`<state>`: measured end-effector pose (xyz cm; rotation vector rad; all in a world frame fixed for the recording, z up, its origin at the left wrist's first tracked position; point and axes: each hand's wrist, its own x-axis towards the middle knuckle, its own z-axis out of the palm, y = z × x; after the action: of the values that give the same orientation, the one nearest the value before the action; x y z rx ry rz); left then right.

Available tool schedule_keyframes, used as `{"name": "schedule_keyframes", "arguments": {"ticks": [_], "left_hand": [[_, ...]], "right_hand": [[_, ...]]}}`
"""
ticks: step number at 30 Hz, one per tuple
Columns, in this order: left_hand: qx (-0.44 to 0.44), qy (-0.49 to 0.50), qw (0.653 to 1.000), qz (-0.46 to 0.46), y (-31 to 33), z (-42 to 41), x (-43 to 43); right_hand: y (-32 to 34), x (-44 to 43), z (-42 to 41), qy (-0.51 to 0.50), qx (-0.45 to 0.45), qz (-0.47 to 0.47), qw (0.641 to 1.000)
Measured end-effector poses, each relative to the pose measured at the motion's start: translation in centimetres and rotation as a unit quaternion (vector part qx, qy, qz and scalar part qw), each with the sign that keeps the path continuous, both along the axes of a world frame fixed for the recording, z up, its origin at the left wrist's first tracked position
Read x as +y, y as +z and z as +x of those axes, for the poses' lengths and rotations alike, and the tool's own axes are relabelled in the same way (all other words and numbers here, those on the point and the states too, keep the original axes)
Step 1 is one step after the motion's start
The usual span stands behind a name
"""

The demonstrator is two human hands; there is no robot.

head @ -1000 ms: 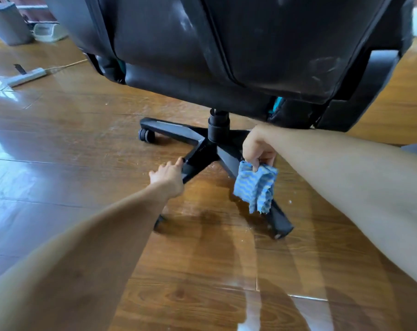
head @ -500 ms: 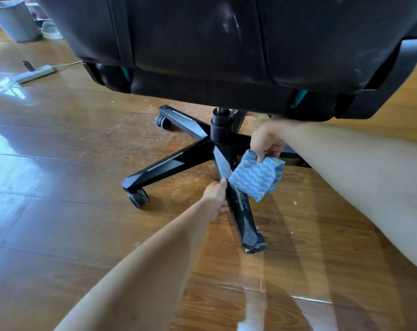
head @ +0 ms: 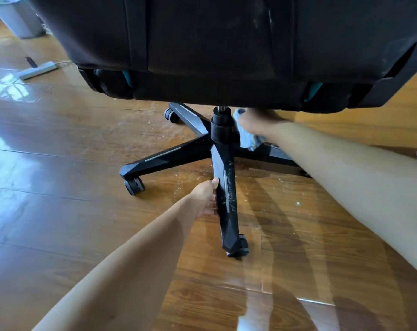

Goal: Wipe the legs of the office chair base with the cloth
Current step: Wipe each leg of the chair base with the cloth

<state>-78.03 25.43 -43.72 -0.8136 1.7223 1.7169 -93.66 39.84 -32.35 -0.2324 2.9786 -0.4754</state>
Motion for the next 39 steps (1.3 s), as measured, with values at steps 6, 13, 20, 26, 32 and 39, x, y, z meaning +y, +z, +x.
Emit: {"name": "schedule_keyframes", "arguments": {"ticks": [6,13,20,26,32,39], "left_hand": [[0.019,0.025,0.999,-0.019,-1.2,-0.2,0.0],[0.045,0.022,0.999,0.012,-2.5,-0.7,-0.9],[0.059,0.038,0.998,0.01,-3.7,-0.6,-0.3],[0.053,0.067,0.996,0.03,-4.2,-0.8,0.0],[0.054,0.099,0.993,0.047,-4.3,-0.5,0.3],[0.051,0.097,0.993,0.046,-3.7,-0.1,0.5]], "right_hand": [[-7.3,-3.0,6.0,0.117,-0.002,0.023,0.993],[-10.3,0.3,11.3,0.156,0.097,-0.051,0.982],[-10.0,-0.2,7.6,0.124,0.112,-0.042,0.985],[-9.0,-1.0,7.2,0.113,0.077,-0.058,0.989],[-10.8,1.5,14.7,0.153,0.108,-0.036,0.982],[-9.7,0.8,8.1,0.087,0.072,-0.047,0.992]]}}
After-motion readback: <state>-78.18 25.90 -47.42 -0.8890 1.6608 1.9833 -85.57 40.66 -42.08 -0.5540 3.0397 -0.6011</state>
